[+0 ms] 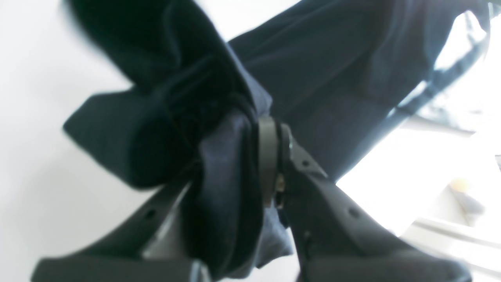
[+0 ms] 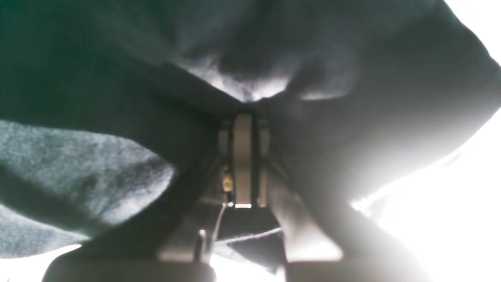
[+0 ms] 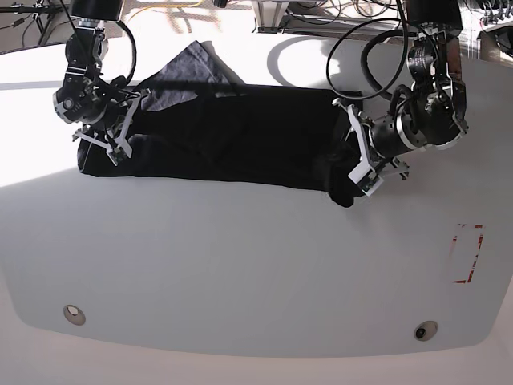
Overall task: Fold the T-shirt properly
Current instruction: 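Grasp the strip end with the left gripper and fold it toward the right gripper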
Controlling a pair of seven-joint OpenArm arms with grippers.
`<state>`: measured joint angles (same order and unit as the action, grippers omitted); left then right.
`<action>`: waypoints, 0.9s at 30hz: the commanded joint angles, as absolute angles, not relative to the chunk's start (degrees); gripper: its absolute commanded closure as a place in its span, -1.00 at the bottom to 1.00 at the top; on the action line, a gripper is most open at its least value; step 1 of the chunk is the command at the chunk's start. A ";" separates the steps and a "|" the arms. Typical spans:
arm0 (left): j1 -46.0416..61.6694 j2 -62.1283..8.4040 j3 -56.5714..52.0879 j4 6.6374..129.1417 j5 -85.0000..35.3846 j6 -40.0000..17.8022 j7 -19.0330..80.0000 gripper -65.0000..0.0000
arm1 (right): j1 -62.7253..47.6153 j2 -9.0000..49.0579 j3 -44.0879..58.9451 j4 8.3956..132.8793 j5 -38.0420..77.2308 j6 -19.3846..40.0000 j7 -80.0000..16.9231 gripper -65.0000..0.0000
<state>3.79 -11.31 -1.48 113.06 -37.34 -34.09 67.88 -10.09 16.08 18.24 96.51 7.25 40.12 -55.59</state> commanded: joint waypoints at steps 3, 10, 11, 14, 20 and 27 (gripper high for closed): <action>1.45 -7.96 -1.19 112.75 -37.93 -34.07 68.09 0.98 | -9.54 16.84 18.51 97.10 7.34 40.00 -55.16 0.95; 0.66 -5.67 1.98 110.37 -37.14 -34.07 68.53 0.98 | -9.45 16.84 18.51 97.10 7.34 40.00 -55.16 0.95; 0.66 -5.67 2.77 110.20 -37.14 -34.07 68.53 0.98 | -9.45 16.84 18.51 97.10 7.34 40.00 -55.16 0.95; 0.66 -5.49 3.82 110.20 -37.14 -34.07 68.53 0.94 | -9.45 16.84 18.42 97.19 7.34 40.00 -55.16 0.95; 0.66 -3.82 4.88 110.20 -37.14 -34.07 68.53 0.68 | -9.36 16.84 18.42 97.10 7.34 40.00 -55.16 0.95; -0.75 -1.80 5.41 108.18 -37.41 -34.07 68.62 0.61 | -9.36 16.84 18.42 97.10 7.34 40.00 -55.16 0.95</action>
